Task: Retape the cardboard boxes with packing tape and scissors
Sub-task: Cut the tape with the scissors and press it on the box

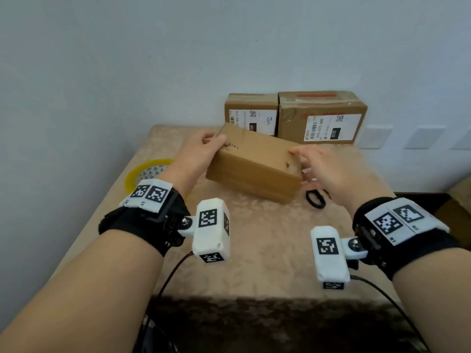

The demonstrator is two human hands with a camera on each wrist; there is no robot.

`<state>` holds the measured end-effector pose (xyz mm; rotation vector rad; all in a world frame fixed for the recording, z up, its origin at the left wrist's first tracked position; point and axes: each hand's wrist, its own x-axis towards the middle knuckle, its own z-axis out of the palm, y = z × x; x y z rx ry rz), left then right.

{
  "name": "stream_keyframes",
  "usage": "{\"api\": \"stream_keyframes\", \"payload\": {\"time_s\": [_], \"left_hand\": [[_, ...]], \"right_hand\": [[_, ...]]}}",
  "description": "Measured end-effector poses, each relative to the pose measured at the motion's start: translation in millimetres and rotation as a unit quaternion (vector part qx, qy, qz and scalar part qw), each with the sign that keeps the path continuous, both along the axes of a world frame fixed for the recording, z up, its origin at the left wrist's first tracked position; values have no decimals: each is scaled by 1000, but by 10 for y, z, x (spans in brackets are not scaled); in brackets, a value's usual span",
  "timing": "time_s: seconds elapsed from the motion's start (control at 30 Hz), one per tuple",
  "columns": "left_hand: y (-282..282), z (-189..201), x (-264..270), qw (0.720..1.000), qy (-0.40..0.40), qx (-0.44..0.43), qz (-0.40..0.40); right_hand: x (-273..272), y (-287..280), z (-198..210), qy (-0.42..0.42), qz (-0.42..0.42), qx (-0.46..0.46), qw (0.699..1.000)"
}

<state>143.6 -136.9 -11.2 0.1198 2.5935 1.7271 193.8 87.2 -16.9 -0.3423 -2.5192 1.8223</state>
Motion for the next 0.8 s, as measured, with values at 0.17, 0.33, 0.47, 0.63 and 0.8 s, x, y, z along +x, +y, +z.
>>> {"api": "stream_keyframes", "payload": {"time_s": [0.17,0.33,0.47,0.63,0.8], "left_hand": [[84,-78,10,971,190,-133,50],[151,-138,32,927,128,-283,-209],[131,-211,-40,903,155,-343,-205],[209,-213,-36,883,193,-391,-172],[410,-185,79,890,194,-383,-155]], "right_hand": [[27,45,51,10,59,141,988],[26,49,100,64,143,294,943],[46,111,121,64,178,331,924],[-31,33,56,87,156,349,920],[-174,-60,-39,100,175,304,931]]}}
